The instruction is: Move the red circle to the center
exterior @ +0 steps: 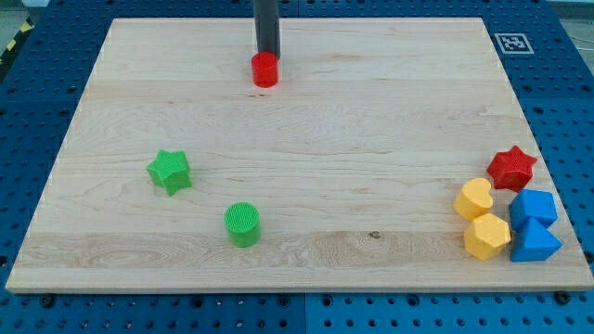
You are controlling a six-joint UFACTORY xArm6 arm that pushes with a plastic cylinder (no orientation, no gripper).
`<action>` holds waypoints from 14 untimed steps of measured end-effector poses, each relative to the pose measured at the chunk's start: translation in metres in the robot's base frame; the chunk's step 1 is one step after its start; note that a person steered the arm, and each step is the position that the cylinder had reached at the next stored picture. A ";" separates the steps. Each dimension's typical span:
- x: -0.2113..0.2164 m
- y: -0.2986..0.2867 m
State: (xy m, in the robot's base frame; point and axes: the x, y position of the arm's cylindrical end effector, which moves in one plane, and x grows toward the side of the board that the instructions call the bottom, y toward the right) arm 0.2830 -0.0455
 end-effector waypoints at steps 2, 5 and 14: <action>-0.003 -0.029; 0.028 -0.006; 0.093 0.045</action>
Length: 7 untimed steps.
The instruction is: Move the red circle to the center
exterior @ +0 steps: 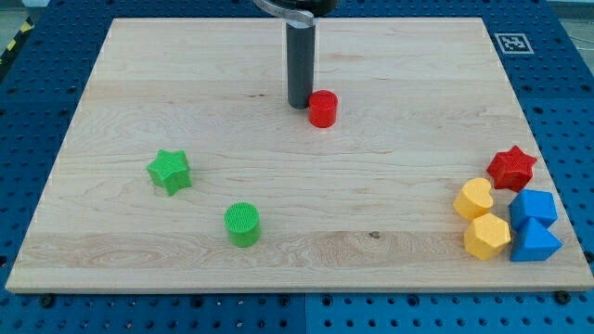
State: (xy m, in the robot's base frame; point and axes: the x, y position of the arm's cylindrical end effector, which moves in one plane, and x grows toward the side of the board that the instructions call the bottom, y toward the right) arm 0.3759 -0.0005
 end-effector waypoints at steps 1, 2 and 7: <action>0.003 0.000; 0.013 0.000; 0.019 0.000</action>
